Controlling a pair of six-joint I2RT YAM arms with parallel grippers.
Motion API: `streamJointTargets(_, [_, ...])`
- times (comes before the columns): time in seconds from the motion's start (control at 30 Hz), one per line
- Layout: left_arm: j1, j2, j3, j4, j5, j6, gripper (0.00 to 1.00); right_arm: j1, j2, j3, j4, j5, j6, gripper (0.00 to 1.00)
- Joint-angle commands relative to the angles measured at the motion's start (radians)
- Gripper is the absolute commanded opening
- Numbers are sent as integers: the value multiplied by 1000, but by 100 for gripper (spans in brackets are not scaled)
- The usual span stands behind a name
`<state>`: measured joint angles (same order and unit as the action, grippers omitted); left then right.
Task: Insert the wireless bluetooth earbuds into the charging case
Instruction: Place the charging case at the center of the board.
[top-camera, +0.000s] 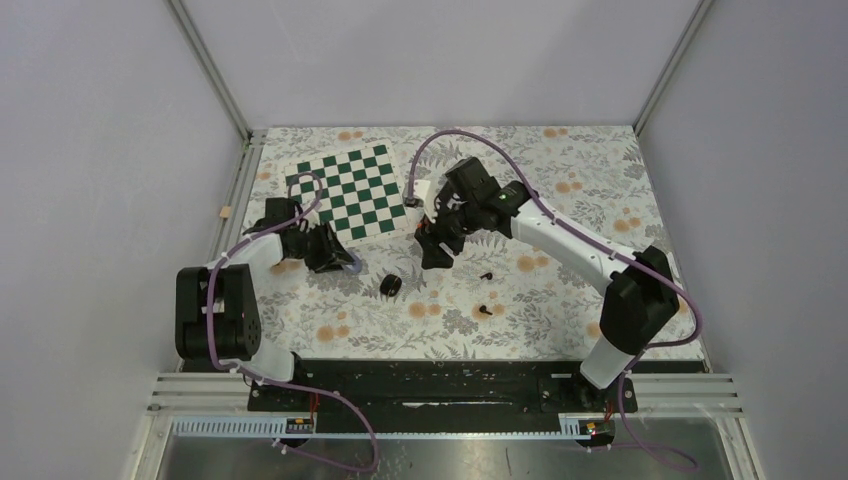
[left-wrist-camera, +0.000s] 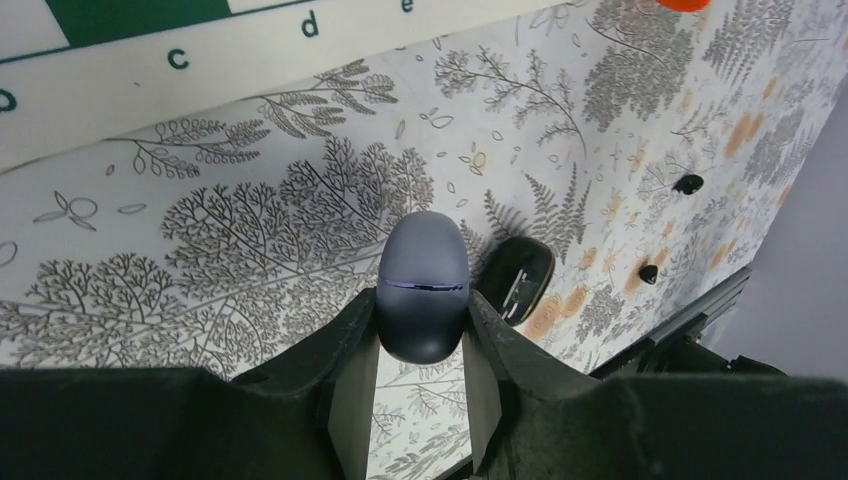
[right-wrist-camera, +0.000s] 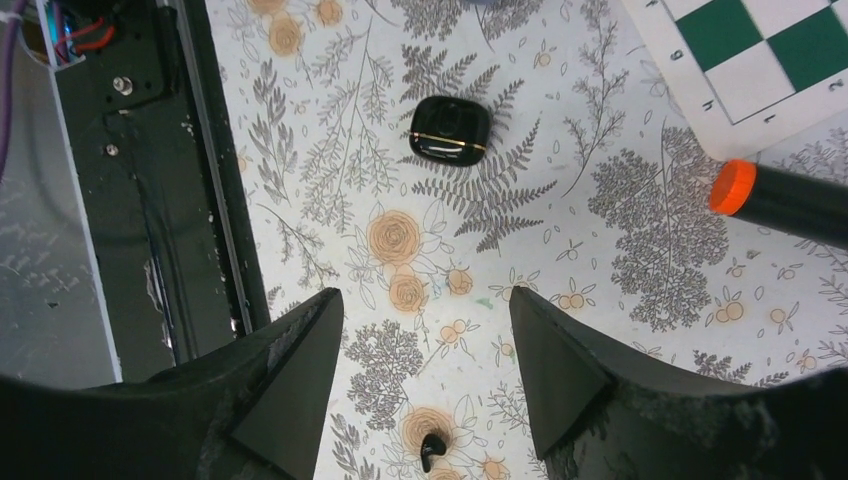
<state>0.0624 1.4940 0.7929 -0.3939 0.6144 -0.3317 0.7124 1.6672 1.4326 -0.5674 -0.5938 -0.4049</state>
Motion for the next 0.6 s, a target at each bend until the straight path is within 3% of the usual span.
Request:
streamJointTargets(0.0, [7, 44, 60, 1, -22, 34, 24, -3, 16, -22, -2, 6, -71, 69])
streamJointTargets(0.17, [20, 29, 49, -24, -87, 45, 50, -3, 27, -35, 1, 8, -108, 68])
streamJointTargets(0.27, [29, -12, 64, -63, -116, 43, 59, -3, 59, -29, 21, 8, -89, 67])
streamJointTargets(0.37, [56, -75, 110, -133, -169, 55, 62, 3, 110, -7, 66, 37, -16, 66])
streamJointTargets(0.57, [144, -221, 216, -272, -294, 57, 62, 32, 242, 110, 94, 189, 380, 61])
